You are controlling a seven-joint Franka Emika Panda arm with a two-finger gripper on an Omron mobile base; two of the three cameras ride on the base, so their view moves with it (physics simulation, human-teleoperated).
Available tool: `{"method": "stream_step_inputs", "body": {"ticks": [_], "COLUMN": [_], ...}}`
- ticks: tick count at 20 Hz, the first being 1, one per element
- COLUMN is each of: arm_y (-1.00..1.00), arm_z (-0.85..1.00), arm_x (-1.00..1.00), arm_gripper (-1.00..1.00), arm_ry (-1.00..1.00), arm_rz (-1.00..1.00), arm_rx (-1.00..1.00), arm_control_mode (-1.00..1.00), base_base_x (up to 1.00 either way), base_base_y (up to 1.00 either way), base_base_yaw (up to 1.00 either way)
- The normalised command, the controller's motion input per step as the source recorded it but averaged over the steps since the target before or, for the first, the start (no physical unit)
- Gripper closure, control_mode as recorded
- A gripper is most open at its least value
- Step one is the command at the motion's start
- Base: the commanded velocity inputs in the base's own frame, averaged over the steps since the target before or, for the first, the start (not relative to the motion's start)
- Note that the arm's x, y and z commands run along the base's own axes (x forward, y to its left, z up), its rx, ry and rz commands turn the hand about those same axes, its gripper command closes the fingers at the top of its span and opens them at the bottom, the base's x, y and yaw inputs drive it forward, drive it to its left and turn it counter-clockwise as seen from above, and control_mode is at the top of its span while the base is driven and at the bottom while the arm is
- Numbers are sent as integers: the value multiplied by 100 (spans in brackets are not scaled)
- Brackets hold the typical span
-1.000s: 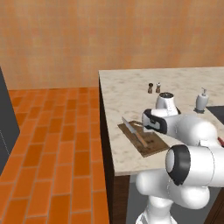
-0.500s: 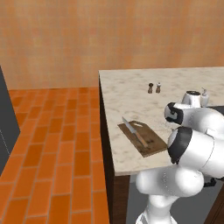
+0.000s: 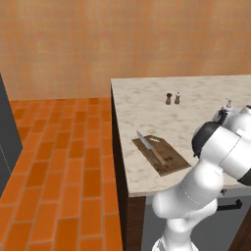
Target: Pick up the knife from the drawer and place it on the cutting board. Then place the meat from the plate to the cutting board.
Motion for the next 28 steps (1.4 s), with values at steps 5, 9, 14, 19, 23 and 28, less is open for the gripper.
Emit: {"method": "stream_step_inputs", "body": {"ticks": [5, 9, 14, 19, 23, 28], "arm_y": [-29, -7, -9, 1, -5, 3], "arm_z": [-28, -31, -31, -20, -10, -28], "arm_x": [7, 16, 7, 6, 8, -12], "arm_gripper": [-100, -100, -100, -100, -100, -100], "arm_ry": [11, 9, 2, 0, 0, 6], "arm_rz": [-4, 0, 0, 0, 2, 0], "arm_rx": [1, 0, 0, 0, 0, 0], "arm_control_mode": [-100, -100, -100, -100, -100, -100], "base_base_x": [0, 0, 0, 0, 0, 0], "base_base_y": [0, 0, 0, 0, 0, 0], "base_base_yaw": [0, 0, 0, 0, 0, 0]}}
